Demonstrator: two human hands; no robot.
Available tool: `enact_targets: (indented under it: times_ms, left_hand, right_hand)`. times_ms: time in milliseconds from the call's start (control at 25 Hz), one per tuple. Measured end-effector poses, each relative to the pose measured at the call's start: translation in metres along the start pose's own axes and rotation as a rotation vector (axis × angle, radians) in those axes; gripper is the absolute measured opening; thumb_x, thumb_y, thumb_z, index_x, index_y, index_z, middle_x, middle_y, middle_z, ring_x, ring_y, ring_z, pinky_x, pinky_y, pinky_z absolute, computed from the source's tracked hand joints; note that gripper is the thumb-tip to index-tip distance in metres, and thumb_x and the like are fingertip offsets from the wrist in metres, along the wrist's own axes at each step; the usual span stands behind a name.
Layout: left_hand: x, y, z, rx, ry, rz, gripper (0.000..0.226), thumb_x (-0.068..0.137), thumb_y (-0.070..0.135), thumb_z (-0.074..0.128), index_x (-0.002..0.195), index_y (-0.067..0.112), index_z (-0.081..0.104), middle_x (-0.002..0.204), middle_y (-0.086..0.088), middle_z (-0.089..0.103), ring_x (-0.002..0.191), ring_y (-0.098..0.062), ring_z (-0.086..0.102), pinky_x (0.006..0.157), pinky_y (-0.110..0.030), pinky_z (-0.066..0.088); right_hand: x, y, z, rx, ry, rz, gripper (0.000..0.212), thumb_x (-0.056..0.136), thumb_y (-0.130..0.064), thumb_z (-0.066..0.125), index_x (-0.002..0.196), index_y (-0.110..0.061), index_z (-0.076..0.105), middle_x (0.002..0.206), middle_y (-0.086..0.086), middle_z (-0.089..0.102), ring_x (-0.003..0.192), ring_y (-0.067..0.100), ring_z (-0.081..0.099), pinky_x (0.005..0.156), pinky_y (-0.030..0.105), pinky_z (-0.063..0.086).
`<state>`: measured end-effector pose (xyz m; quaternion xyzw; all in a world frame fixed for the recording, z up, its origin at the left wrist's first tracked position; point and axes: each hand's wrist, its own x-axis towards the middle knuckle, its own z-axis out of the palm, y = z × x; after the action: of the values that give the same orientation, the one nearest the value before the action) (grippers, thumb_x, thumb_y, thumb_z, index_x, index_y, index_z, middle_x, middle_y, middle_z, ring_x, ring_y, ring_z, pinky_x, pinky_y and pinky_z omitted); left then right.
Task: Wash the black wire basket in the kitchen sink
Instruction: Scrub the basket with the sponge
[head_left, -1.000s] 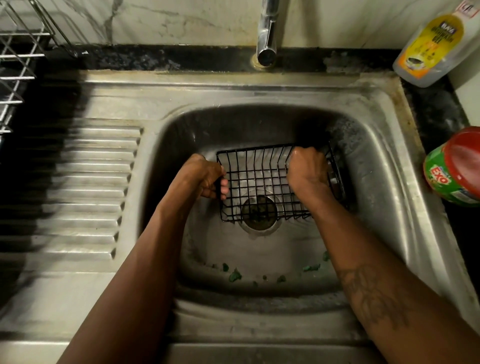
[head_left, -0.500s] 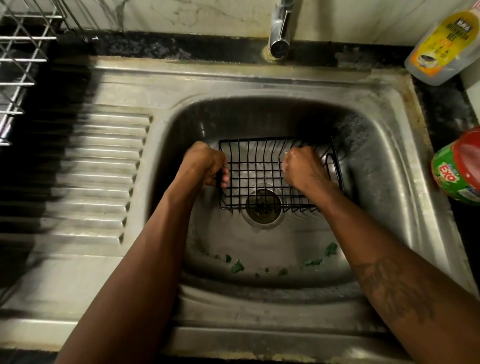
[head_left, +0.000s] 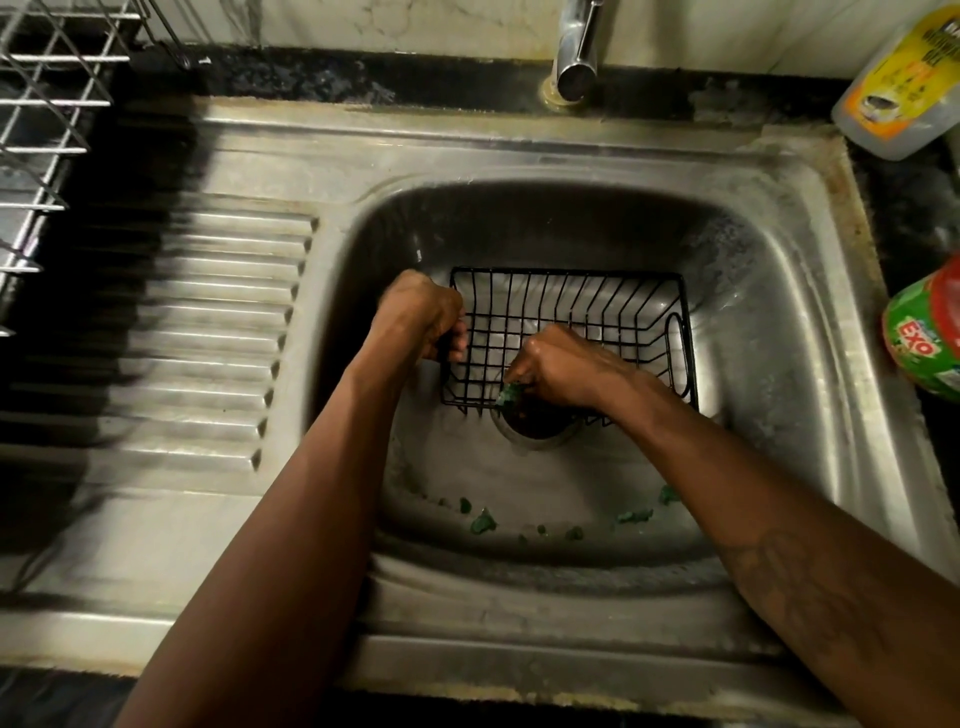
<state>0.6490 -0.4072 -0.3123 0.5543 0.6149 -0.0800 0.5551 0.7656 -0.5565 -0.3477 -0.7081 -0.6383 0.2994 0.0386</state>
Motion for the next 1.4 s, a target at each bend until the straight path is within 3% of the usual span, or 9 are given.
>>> enact_targets:
  times_ms: [200, 320, 440, 560, 720, 1000, 1240, 1320, 1400]
  left_hand:
    - [0.009, -0.005, -0.002, 0.009, 0.062, 0.031, 0.019, 0.103, 0.016, 0.051, 0.09, 0.011, 0.065, 0.063, -0.004, 0.061, 0.055, -0.019, 0.063, 0.057, -0.035, 0.057]
    - [0.008, -0.003, -0.002, 0.01, 0.06, 0.037, 0.021, 0.102, 0.017, 0.052, 0.088, 0.01, 0.066, 0.059, -0.005, 0.062, 0.053, -0.02, 0.065, 0.063, -0.036, 0.062]
    - [0.011, -0.002, -0.001, 0.024, 0.055, 0.022, 0.022, 0.102, 0.016, 0.052, 0.085, 0.011, 0.066, 0.05, -0.003, 0.06, 0.044, -0.018, 0.062, 0.056, -0.035, 0.059]
    - [0.011, -0.003, -0.001, 0.03, 0.09, 0.046, 0.024, 0.103, 0.02, 0.053, 0.085, 0.012, 0.066, 0.056, -0.003, 0.062, 0.048, -0.018, 0.063, 0.058, -0.034, 0.059]
    - [0.01, -0.004, -0.001, 0.027, 0.115, 0.074, 0.024, 0.104, 0.02, 0.054, 0.085, 0.01, 0.067, 0.062, -0.005, 0.063, 0.052, -0.02, 0.062, 0.059, -0.035, 0.059]
    - [0.013, -0.006, 0.001, 0.017, 0.087, 0.056, 0.027, 0.104, 0.02, 0.05, 0.081, 0.014, 0.063, 0.06, -0.003, 0.059, 0.05, -0.019, 0.058, 0.057, -0.036, 0.056]
    - [0.016, -0.006, 0.002, 0.0, 0.177, 0.105, 0.025, 0.102, 0.017, 0.057, 0.08, 0.01, 0.066, 0.06, -0.005, 0.063, 0.047, -0.019, 0.06, 0.055, -0.032, 0.057]
    - [0.016, -0.007, 0.001, 0.024, 0.173, 0.095, 0.021, 0.101, 0.018, 0.057, 0.084, 0.009, 0.067, 0.062, -0.005, 0.064, 0.049, -0.019, 0.061, 0.056, -0.033, 0.058]
    - [0.019, -0.007, 0.0, 0.017, 0.117, 0.074, 0.023, 0.102, 0.017, 0.054, 0.084, 0.011, 0.065, 0.062, -0.005, 0.061, 0.048, -0.019, 0.058, 0.057, -0.035, 0.057]
  right_hand:
    - [0.008, -0.006, -0.002, 0.144, 0.115, 0.1, 0.004, 0.086, -0.025, 0.079, 0.086, -0.025, 0.076, 0.087, -0.009, 0.069, 0.08, 0.006, 0.066, 0.075, 0.029, 0.06]
    - [0.019, -0.016, -0.003, 0.19, 0.315, 0.141, 0.022, 0.091, -0.019, 0.073, 0.074, -0.029, 0.064, 0.076, -0.01, 0.061, 0.07, 0.002, 0.061, 0.068, 0.024, 0.056]
    - [0.025, -0.035, 0.003, 0.255, 0.127, 0.035, 0.031, 0.095, -0.01, 0.064, 0.072, -0.03, 0.057, 0.078, -0.006, 0.061, 0.071, 0.007, 0.063, 0.062, 0.022, 0.051]
    - [0.013, -0.027, -0.002, 0.186, 0.002, -0.043, 0.017, 0.089, -0.006, 0.071, 0.084, -0.023, 0.074, 0.086, -0.012, 0.069, 0.077, -0.003, 0.064, 0.068, 0.013, 0.05]
    - [-0.009, -0.001, -0.015, 0.095, -0.189, 0.011, 0.031, 0.087, 0.002, 0.069, 0.097, -0.026, 0.076, 0.095, -0.017, 0.064, 0.089, 0.0, 0.061, 0.072, 0.016, 0.052]
    - [0.017, 0.014, -0.007, 0.22, 0.439, 0.219, 0.016, 0.091, -0.004, 0.068, 0.091, -0.019, 0.074, 0.085, -0.002, 0.066, 0.077, 0.01, 0.064, 0.064, 0.023, 0.051]
    - [-0.007, 0.001, -0.013, 0.079, -0.215, 0.112, 0.03, 0.088, -0.003, 0.07, 0.107, -0.025, 0.074, 0.099, -0.015, 0.057, 0.092, 0.004, 0.057, 0.075, 0.017, 0.047]
    - [-0.006, 0.002, -0.01, 0.117, -0.197, 0.132, 0.03, 0.088, -0.002, 0.07, 0.106, -0.025, 0.074, 0.096, -0.016, 0.057, 0.091, 0.005, 0.058, 0.074, 0.017, 0.047]
    - [0.001, 0.005, -0.012, 0.228, 0.061, 0.203, 0.019, 0.089, -0.005, 0.07, 0.098, -0.021, 0.074, 0.092, -0.011, 0.06, 0.087, 0.006, 0.061, 0.069, 0.016, 0.046]
